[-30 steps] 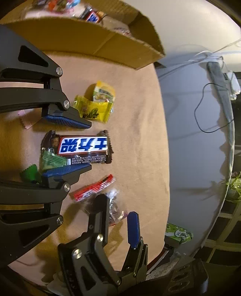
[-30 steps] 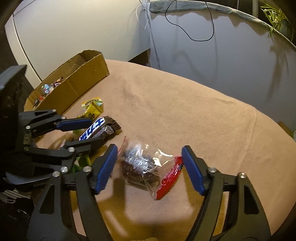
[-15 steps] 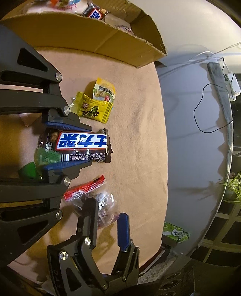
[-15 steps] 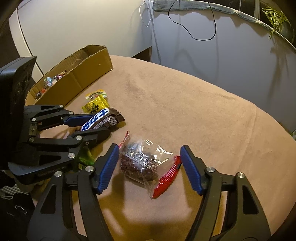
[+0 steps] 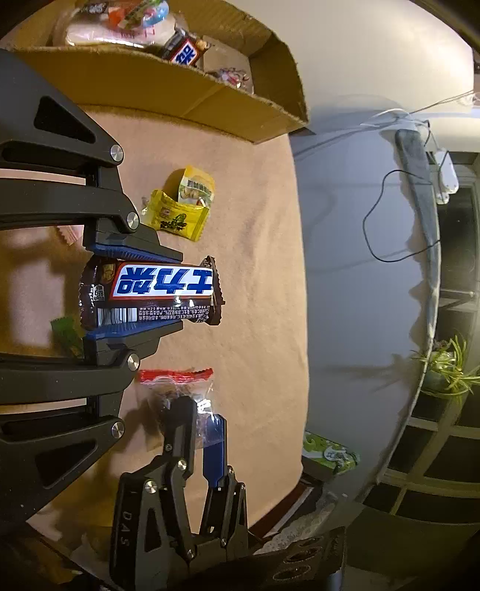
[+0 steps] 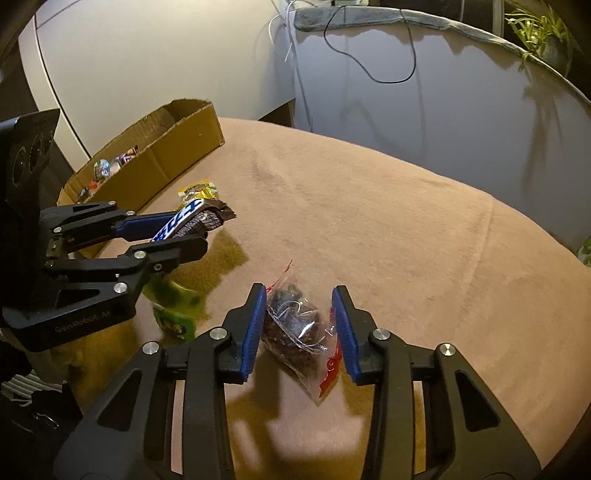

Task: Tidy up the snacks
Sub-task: 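Carry the chocolate bar and candy bag into the box with both tools and release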

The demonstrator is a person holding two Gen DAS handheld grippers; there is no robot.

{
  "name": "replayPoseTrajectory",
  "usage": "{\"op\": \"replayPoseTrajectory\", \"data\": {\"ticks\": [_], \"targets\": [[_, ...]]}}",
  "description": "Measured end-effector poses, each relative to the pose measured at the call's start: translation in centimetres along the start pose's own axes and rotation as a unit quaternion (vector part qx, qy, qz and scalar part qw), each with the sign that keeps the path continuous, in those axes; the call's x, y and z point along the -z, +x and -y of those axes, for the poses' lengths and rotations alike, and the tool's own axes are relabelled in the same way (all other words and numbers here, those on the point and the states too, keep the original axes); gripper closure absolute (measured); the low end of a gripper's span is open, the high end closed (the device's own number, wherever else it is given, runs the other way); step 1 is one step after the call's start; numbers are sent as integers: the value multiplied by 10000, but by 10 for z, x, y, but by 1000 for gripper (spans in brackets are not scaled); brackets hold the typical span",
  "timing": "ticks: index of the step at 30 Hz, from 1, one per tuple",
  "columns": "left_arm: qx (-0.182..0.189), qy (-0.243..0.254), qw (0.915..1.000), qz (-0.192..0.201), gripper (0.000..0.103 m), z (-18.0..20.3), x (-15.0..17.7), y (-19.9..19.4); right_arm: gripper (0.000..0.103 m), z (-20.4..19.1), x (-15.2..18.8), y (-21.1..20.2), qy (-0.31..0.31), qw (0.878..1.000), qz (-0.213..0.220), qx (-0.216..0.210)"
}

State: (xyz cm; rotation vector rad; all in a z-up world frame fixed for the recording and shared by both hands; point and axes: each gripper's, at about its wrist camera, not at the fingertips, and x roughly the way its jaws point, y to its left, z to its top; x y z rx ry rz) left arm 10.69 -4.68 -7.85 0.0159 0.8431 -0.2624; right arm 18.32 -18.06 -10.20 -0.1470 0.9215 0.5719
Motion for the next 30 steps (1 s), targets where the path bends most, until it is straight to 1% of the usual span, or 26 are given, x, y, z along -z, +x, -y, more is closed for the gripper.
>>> {"op": "replayPoseTrajectory", "data": {"ticks": [6, 11, 17, 20, 25, 30], "targets": [[50, 41, 9998, 203, 76, 4, -2, -16, 68, -1, -2, -20, 54, 9997, 243, 84], [119, -37, 9993, 350, 76, -1, -5, -30, 68, 0, -7, -33, 115, 9990, 400, 136], [346, -380, 9974, 511, 76, -20, -12, -51, 69, -5, -21, -46, 150, 9982, 584, 80], [378, -537, 9959, 614, 76, -33, -14, -63, 69, -13, -32, -51, 80, 9976, 681, 51], [320, -740, 9939, 756, 76, -57, -14, -80, 69, -27, -51, -51, 21, 9971, 761, -60], [46, -951, 9915, 890, 76, -88, -9, -96, 69, -52, -73, -43, -209, 9964, 805, -133]]}}
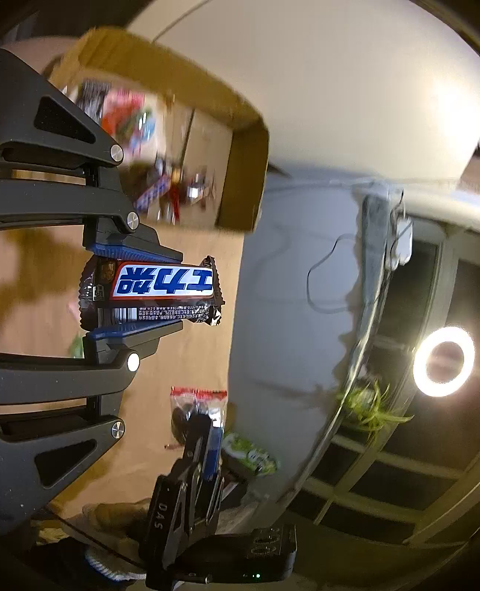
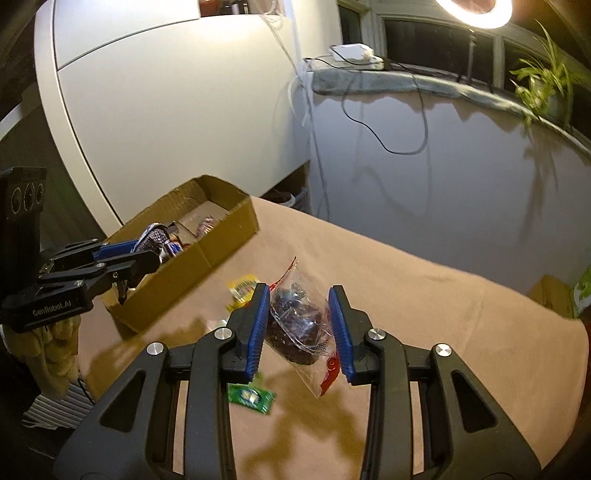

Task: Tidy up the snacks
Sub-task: 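Carry the chocolate bar and candy bag into the box with both tools and release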

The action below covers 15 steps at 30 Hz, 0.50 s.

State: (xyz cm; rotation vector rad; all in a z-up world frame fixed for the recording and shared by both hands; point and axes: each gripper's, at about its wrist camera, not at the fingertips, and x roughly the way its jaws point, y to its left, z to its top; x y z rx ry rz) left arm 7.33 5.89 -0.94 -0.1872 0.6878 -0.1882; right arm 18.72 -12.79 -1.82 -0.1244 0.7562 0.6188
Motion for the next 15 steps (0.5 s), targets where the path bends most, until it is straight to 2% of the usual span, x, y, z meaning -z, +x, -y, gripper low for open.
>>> {"op": "replayPoseTrajectory", "data": {"ticks": [15], "targets": [[-925, -294, 9951, 187, 76, -91, 4, -30, 69, -68, -64, 68, -449, 9980, -115, -435]]}}
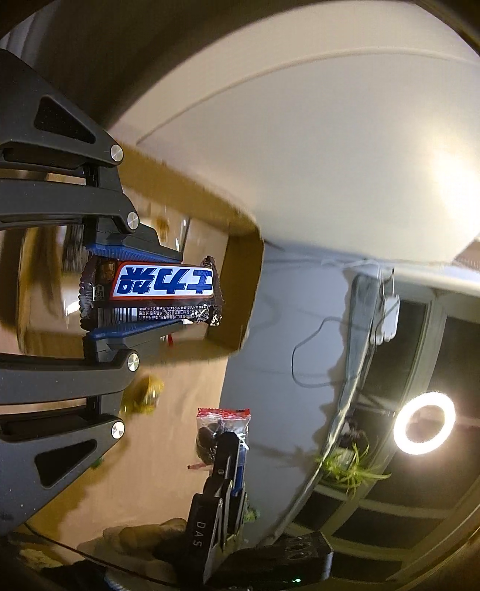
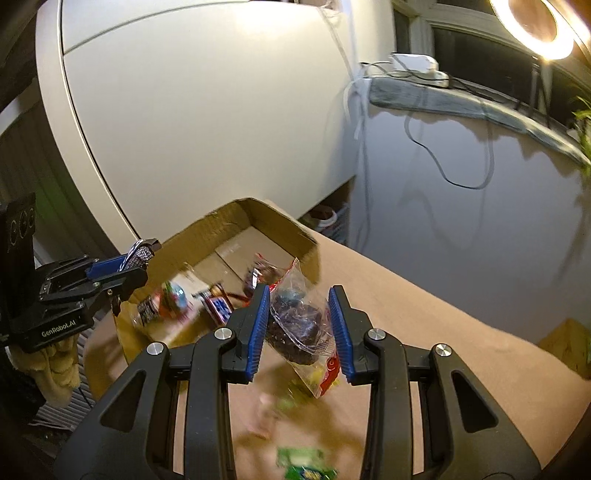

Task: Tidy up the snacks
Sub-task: 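Carry the chocolate bar and candy bag into the box with both tools and release, then move both tools back over the remaining candies on the table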

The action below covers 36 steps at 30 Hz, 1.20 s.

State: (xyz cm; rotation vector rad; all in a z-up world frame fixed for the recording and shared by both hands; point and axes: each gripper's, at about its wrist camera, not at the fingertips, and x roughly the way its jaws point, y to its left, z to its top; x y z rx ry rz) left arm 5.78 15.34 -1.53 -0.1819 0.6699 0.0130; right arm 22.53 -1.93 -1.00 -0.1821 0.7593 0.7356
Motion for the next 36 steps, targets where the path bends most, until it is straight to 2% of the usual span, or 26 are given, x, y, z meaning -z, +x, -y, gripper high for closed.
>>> {"op": "replayPoseTrajectory", "data": {"ticks": [12, 21, 29, 30, 32, 36], "targets": [[-367, 185, 9992, 13, 76, -18, 1, 9, 68, -43, -34, 57, -304, 9990, -192, -263], [-456, 253, 9986, 31, 76, -18, 2, 11, 65, -57, -37, 72, -404, 9981, -283, -374], [-499, 265, 9984, 92, 76, -14, 1, 9, 63, -61, -39, 69, -431, 9982, -217, -359], [-499, 263, 9984, 96, 73, -14, 1, 9, 62, -61, -40, 68, -436, 9982, -222, -355], [-504, 259, 9983, 116, 72, -13, 1, 7, 51, -62, -39, 66, -447, 9983, -195, -332], [-506, 282, 9982, 145, 72, -11, 1, 3, 48, -63, -38, 58, -463, 9984, -140, -291]]}}
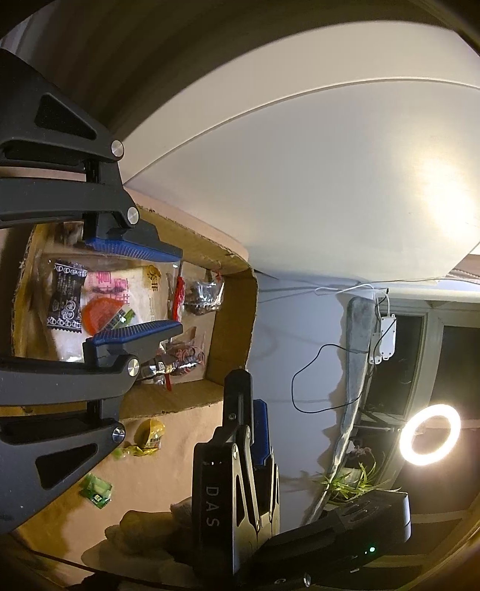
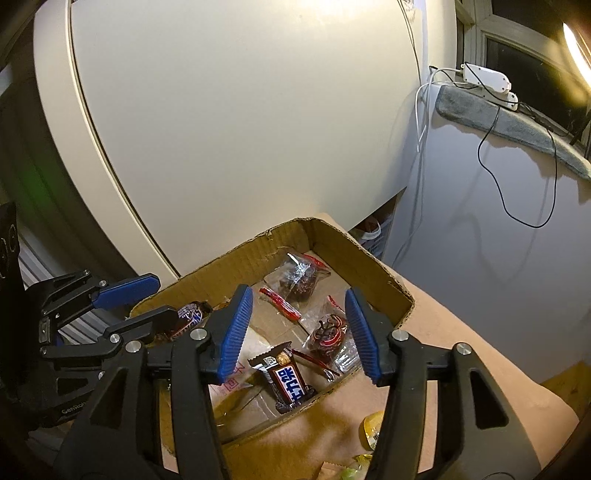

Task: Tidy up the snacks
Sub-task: 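Move both tools back over the remaining candies on the table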

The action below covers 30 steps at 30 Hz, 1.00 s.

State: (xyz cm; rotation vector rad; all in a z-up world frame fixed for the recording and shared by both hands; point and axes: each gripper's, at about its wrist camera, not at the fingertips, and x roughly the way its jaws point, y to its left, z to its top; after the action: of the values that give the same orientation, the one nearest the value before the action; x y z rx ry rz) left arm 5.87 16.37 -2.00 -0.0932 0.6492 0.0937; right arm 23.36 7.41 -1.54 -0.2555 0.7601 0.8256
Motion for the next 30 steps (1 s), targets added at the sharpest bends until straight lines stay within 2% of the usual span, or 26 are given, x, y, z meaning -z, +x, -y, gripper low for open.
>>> {"op": "replayPoseTrajectory", "data": {"ticks": [11, 12, 14, 18, 24, 30], "targets": [[58, 107, 9999, 121, 72, 16, 2, -19, 46, -2, 12, -28, -24, 9998, 104, 166], [66, 124, 9998, 130, 72, 18, 2, -21, 45, -2, 15, -32, -24, 9998, 121, 183], [92, 158, 9997, 149, 72, 25, 3, -24, 33, -1, 21, -40, -19, 9995, 190, 233], [147, 224, 9995, 176, 72, 36, 5, -30, 33, 4, 32, -58, -9, 9993, 242, 286], [291, 275, 9991, 158, 72, 55, 11, -36, 33, 16, 61, -85, -59, 9989, 220, 412], [515, 346, 9981, 37, 72, 79, 21, -34, 33, 37, 105, -104, -37, 9984, -16, 571]]}}
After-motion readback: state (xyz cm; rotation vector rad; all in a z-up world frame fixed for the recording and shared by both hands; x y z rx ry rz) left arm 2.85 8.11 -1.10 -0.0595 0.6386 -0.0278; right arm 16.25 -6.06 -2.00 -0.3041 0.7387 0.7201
